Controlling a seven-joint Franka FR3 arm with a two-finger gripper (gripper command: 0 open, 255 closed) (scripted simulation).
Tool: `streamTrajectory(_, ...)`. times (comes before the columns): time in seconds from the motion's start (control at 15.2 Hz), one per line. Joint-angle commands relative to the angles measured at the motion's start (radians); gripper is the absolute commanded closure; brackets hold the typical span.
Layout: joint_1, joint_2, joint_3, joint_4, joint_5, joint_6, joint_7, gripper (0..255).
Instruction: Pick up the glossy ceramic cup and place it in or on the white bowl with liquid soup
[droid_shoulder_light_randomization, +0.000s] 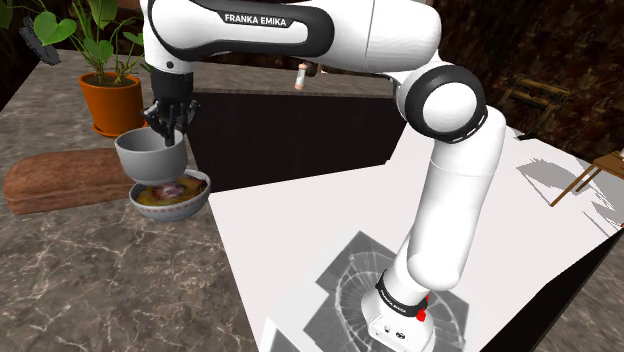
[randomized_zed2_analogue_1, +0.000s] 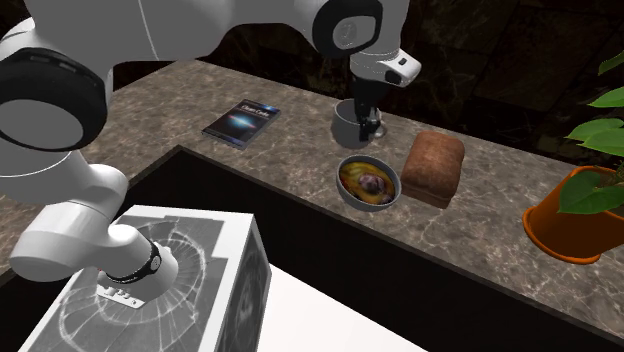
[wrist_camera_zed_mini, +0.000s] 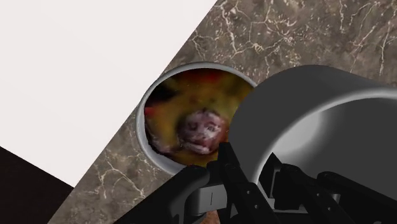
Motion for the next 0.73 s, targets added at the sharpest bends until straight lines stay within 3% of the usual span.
streamTrajectory(0.0, -0.026, 0.014, -0.015, 0.028, 0.002, -0.014, -0.044, 255)
streamTrajectory(0.13, -0.053, 0.038, -0.032, 0.072, 0.001, -0.034, -0.092, 255)
streamTrajectory(0.66, -0.059, 0.033, -0.035, -0.044, 0.003, 0.076, -0.093, 255)
